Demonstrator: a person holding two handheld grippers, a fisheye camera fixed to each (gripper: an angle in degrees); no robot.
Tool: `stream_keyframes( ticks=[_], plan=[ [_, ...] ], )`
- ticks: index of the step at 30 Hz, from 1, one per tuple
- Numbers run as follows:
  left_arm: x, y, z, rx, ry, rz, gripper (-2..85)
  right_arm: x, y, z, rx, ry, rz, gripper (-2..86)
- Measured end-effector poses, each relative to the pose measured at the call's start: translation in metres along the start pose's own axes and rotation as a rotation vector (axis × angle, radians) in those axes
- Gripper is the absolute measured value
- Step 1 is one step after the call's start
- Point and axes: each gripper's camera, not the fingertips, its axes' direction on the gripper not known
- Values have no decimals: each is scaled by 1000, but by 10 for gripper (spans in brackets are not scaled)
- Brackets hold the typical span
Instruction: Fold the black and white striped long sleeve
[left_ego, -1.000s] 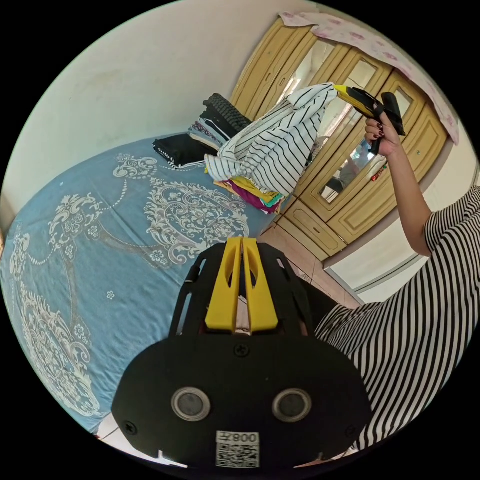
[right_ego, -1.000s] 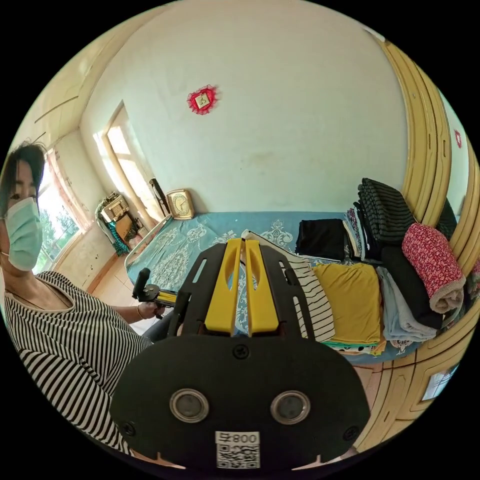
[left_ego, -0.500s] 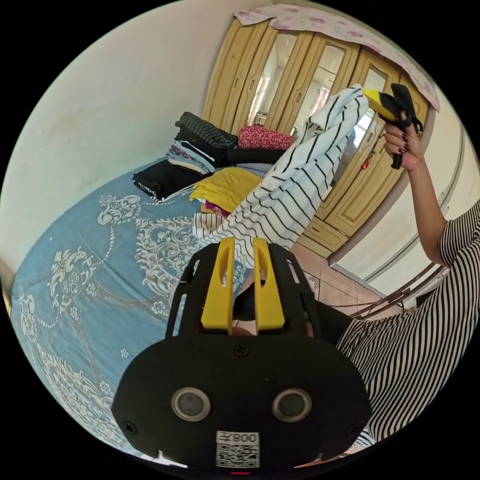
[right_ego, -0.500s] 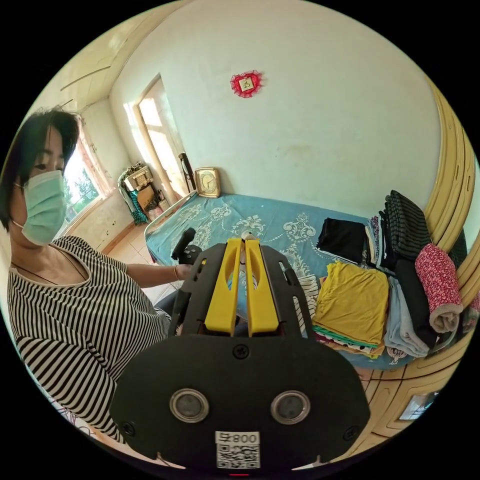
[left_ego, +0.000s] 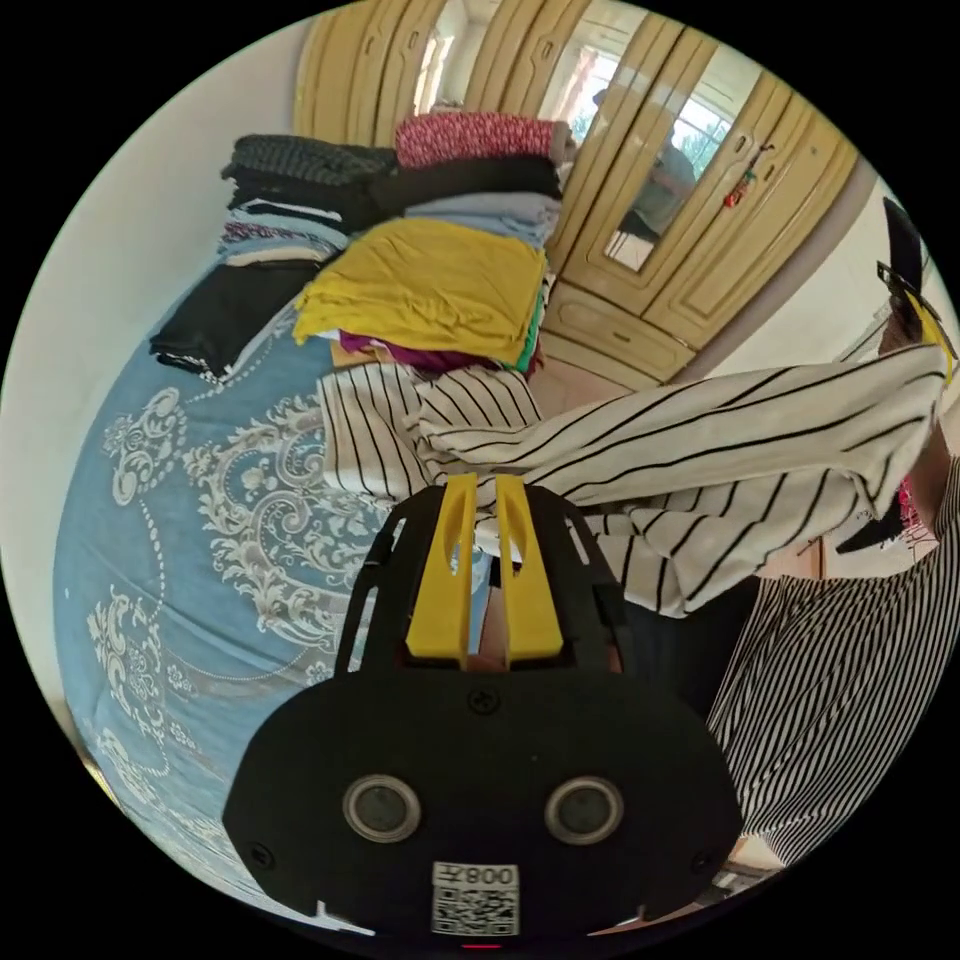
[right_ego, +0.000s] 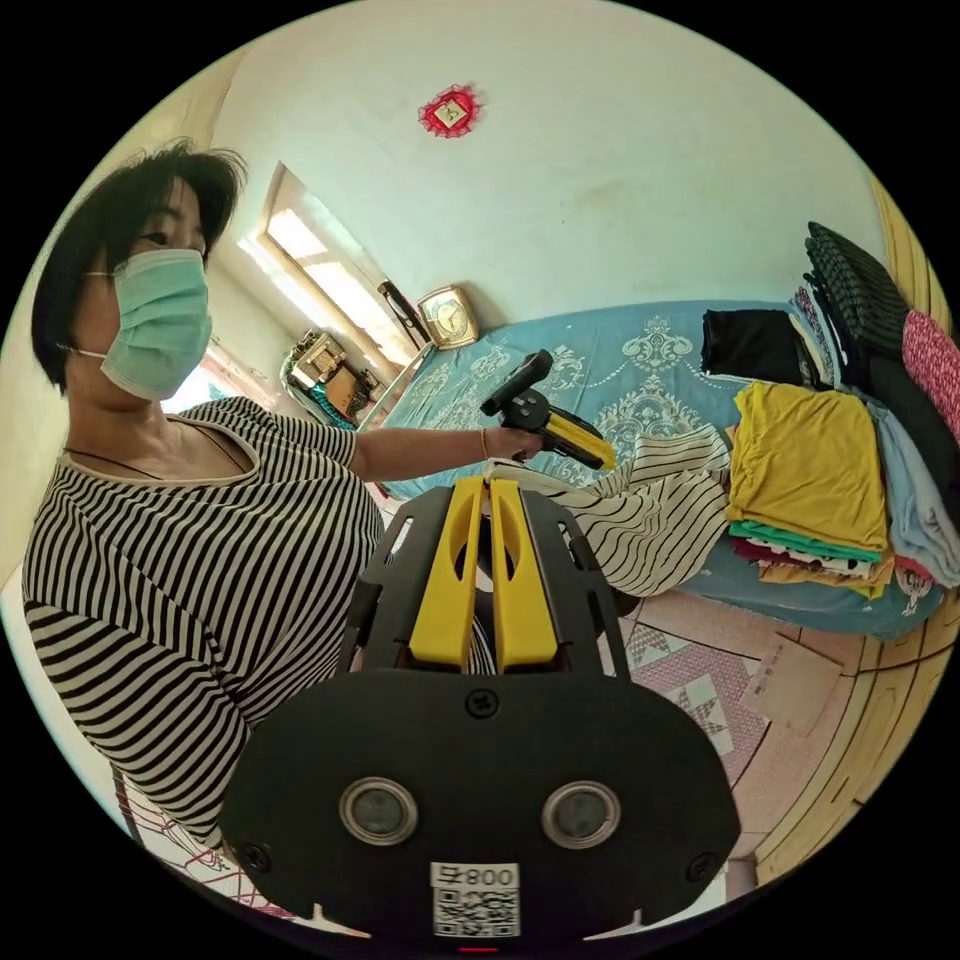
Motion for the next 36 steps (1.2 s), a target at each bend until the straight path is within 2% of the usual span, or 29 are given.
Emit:
stream_keyframes(
  ticks=[5,10,12,18,29,36],
  plan=[
    [-40,-34,39,-68,208,-97,38,27,17,3,8,-113,54,9],
    [-103,-61,85,-153,411,-337,70,42,23,4,-14,-177,40,9],
    [-120,-63,97,-180,441,-405,72,44,24,4,-22,-179,28,9],
    [-145,-50,107,-237,312,-459,73,53,34,5,-41,-230,31,9],
    [-170,-5,154,-340,347,-502,33,66,39,2,-56,-304,27,10],
    [-186,78,147,-189,453,-553,18,71,45,-12,-66,-330,43,10]
  ],
)
